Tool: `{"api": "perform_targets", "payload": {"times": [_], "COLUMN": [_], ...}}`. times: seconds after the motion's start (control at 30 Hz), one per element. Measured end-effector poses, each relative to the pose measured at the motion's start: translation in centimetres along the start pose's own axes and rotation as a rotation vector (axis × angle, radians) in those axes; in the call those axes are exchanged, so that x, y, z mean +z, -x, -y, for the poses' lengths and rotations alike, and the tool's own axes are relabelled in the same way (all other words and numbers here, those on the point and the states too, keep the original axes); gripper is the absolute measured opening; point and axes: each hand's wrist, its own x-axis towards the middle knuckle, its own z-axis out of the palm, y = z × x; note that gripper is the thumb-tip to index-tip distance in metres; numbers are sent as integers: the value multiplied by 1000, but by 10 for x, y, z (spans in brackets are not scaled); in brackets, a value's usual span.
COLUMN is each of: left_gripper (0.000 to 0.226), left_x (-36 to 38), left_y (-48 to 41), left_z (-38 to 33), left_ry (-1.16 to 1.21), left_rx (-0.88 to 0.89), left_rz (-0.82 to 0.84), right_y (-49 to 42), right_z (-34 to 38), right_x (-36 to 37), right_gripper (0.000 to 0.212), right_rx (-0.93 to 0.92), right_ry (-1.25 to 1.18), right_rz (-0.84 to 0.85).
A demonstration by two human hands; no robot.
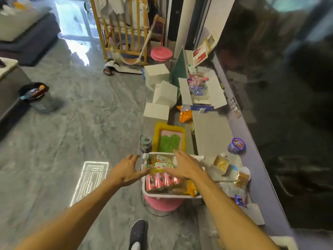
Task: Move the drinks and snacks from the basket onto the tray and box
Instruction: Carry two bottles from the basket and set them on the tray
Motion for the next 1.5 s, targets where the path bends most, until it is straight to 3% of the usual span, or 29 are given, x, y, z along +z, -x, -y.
{"api": "perform_targets", "payload": {"times": [0.2, 0.37, 0.47, 0.57, 0.77, 0.9, 1.13, 1.4, 1.5], "left_gripper": [110, 114, 106, 97, 67, 58, 49, 44, 51], "left_x": [57, 122, 170, 209, 239, 232, 190, 78, 15], "left_y": [-91, -160, -181, -190, -204, -202, -195, -175, -169], "left_z": [29, 69, 87, 91, 93, 96, 55, 0, -23], "left_ry": [96, 262, 266, 335, 382, 436, 621, 716, 736], "left_rx": [-112, -222, -225, -203, -236, -191, -144, 31, 95], "left_rz": [68, 105, 132, 149, -6, 0, -28, -106, -106], "right_y": [-125, -233, -280, -304, -328, -328, -286, -219, -181], "right_z": [-23, -36, -42, -50, -54, -55, -82, -76, -78], "right_x": [53, 123, 168, 205, 232, 230, 201, 81, 24], "right_gripper": [102, 99, 79, 74, 65, 56, 51, 52, 52], "right_rx": [-64, -163, -274, -355, -357, -392, -173, -23, 8], "right_ry": [48, 27, 55, 83, 4, -25, -487, -710, -807], "right_rz": [156, 237, 203, 171, 34, -1, -68, -440, -528]}}
